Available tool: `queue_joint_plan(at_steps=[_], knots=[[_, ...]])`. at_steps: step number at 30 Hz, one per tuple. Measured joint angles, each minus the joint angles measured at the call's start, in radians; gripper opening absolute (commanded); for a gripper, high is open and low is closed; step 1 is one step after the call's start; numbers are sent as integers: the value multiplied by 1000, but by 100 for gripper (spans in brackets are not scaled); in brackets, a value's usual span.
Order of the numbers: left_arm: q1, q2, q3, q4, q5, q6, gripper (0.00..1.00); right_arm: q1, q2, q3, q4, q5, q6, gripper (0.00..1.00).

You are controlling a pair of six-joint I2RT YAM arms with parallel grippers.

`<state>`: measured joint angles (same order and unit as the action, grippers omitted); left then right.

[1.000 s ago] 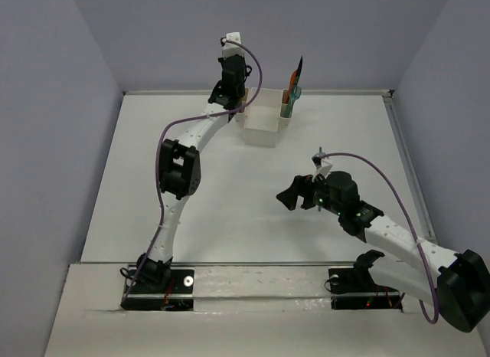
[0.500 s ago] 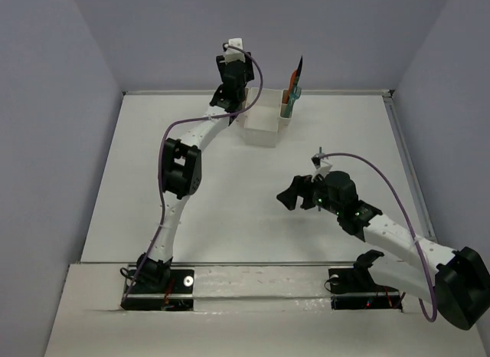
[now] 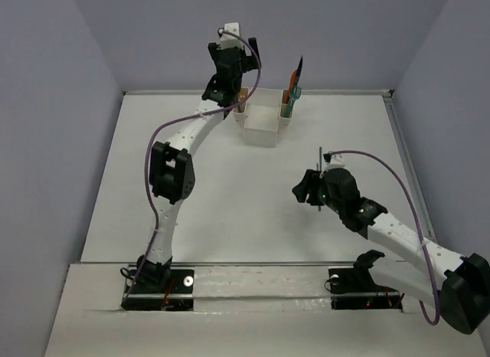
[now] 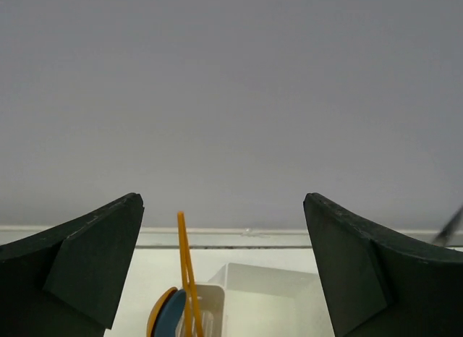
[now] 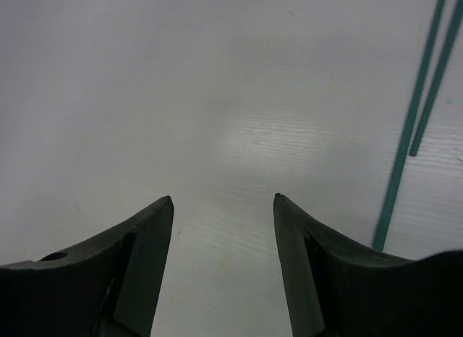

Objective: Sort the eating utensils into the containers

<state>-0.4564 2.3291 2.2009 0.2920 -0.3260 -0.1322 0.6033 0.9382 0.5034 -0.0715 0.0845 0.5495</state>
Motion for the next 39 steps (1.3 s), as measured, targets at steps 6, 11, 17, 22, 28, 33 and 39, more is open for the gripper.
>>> queue_joint_plan(at_steps=[6,11,17,22,28,33,39], knots=[[-32,-369,-237,18,102,-119,96,-54,87,92,-142,165,39,44],[-112,-816,-737,175,172,-265,97,-178,211,144,-180,192,40,43],[-246,-1023,-1203,298,216,-373,98,-227,378,206,-219,196,26,46],[-255,-1060,-1492,231,241,-419,99,-229,394,211,-280,179,31,40],[-255,-1202,-1601,190,259,-438,98,-229,405,207,-325,149,50,39],[-255,-1252,-1614,216,275,-443,98,-229,428,172,-349,129,69,34],[-255,-1249,-1648,220,292,-441,98,-229,467,188,-351,125,75,13]])
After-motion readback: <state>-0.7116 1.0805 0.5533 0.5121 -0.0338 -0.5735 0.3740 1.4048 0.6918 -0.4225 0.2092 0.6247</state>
